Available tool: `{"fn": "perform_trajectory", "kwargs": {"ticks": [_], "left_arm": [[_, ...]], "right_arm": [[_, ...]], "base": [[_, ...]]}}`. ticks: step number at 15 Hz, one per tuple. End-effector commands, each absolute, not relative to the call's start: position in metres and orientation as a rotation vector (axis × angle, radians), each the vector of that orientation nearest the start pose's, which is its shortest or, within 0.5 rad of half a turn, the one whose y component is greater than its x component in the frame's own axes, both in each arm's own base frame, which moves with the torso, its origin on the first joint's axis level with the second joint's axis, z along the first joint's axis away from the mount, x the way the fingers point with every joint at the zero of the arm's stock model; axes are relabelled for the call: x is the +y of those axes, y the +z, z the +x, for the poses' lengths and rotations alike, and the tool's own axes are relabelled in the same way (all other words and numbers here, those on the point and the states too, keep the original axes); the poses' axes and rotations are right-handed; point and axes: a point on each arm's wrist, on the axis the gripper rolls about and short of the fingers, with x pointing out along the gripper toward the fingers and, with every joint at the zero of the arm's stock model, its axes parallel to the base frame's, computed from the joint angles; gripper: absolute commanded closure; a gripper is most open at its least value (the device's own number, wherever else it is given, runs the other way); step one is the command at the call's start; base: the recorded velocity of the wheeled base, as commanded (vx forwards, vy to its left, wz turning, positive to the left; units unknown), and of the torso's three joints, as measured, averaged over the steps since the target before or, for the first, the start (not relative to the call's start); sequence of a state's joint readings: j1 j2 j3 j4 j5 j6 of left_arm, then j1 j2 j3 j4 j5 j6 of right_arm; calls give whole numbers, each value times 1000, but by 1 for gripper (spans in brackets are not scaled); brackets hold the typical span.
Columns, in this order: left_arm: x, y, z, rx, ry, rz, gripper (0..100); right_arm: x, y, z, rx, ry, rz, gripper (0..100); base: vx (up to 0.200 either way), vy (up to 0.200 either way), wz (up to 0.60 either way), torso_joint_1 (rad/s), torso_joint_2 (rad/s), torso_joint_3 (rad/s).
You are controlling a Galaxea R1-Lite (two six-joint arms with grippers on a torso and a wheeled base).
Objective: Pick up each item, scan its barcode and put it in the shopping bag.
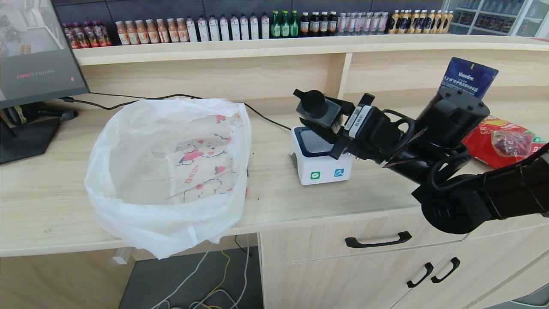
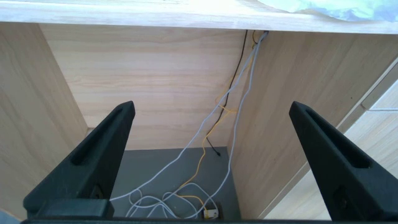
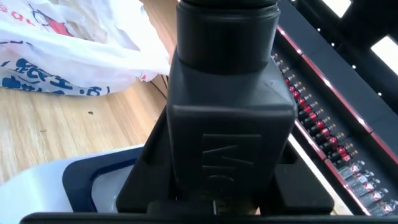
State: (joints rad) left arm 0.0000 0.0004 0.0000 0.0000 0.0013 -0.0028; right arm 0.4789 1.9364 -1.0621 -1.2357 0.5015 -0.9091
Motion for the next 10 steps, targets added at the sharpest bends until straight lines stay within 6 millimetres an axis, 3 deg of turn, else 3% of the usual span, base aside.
{"fn": "perform_trajectory", "kwargs": {"ticks": [1, 10], "left_arm": [[0, 75, -23, 0, 2, -3, 0], [0, 75, -23, 0, 2, -3, 0]], "right_arm": [[181, 226, 326, -779, 734, -829, 100], [181, 222, 323, -763, 737, -830, 100]], "base": [[0, 0, 0, 0, 0, 0], [0, 0, 0, 0, 0, 0]]}}
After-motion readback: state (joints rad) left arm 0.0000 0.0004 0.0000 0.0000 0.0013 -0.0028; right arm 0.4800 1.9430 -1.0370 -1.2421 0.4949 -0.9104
